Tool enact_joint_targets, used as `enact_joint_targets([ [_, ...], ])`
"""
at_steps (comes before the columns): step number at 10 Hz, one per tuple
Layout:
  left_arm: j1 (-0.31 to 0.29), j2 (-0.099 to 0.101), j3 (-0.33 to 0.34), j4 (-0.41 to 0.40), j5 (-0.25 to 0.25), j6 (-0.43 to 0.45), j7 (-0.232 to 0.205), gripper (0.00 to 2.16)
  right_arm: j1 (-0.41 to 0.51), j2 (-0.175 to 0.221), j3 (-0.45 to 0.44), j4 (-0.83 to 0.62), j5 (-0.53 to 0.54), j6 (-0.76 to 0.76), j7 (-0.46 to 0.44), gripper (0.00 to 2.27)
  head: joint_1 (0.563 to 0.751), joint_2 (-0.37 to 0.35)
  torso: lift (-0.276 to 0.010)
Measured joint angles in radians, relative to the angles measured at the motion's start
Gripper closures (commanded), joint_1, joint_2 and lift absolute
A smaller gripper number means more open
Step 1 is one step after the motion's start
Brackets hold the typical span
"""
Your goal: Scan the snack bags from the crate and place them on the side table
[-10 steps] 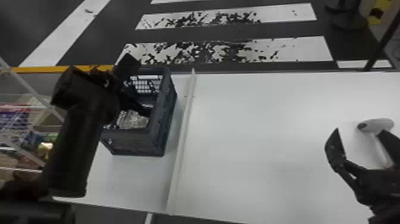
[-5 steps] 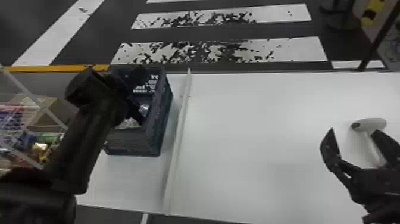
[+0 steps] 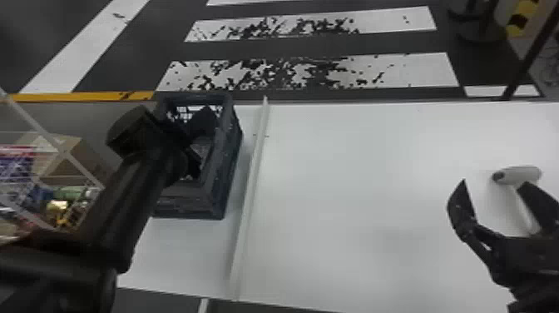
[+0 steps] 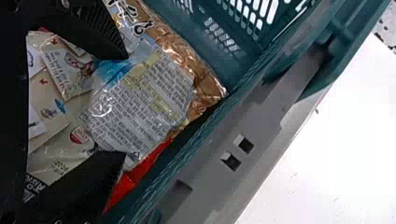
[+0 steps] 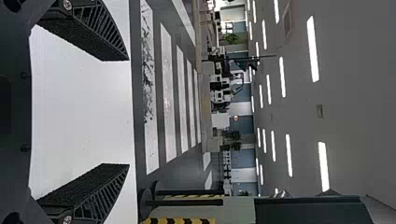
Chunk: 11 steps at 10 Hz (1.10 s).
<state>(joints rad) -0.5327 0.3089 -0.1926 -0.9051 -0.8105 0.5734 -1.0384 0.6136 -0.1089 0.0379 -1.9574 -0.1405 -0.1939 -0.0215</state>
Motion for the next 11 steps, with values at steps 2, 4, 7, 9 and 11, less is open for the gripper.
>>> enact_joint_targets([
  [2, -0.003, 0.000, 0.001, 0.032, -0.001, -0.029, -0.025, 2.07, 0.001, 0.000, 0.002, 0.000, -0.003, 0.000, 0.001, 0.06, 0.695, 0.164, -0.094],
  [4, 0.014, 0.000, 0.028, 0.029, 0.031, -0.041, 0.055, 2.14, 0.002, 0.000, 0.004, 0.001, -0.003, 0.005, 0.002, 0.06, 0.695, 0.172, -0.094],
  [7, 0.039, 0.005, 0.145, -0.028, 0.107, -0.078, 0.051, 2.14, 0.007, 0.000, 0.005, 0.001, -0.004, 0.006, 0.000, 0.06, 0.695, 0.174, -0.094],
  [9, 0.046, 0.008, 0.199, -0.054, 0.165, -0.100, 0.027, 2.14, 0.008, 0.001, 0.006, 0.000, -0.004, 0.006, 0.000, 0.06, 0.695, 0.168, -0.094],
  [11, 0.047, 0.013, 0.218, -0.060, 0.196, -0.125, -0.014, 2.14, 0.009, 0.002, 0.007, 0.000, -0.004, 0.009, 0.000, 0.06, 0.695, 0.160, -0.094],
])
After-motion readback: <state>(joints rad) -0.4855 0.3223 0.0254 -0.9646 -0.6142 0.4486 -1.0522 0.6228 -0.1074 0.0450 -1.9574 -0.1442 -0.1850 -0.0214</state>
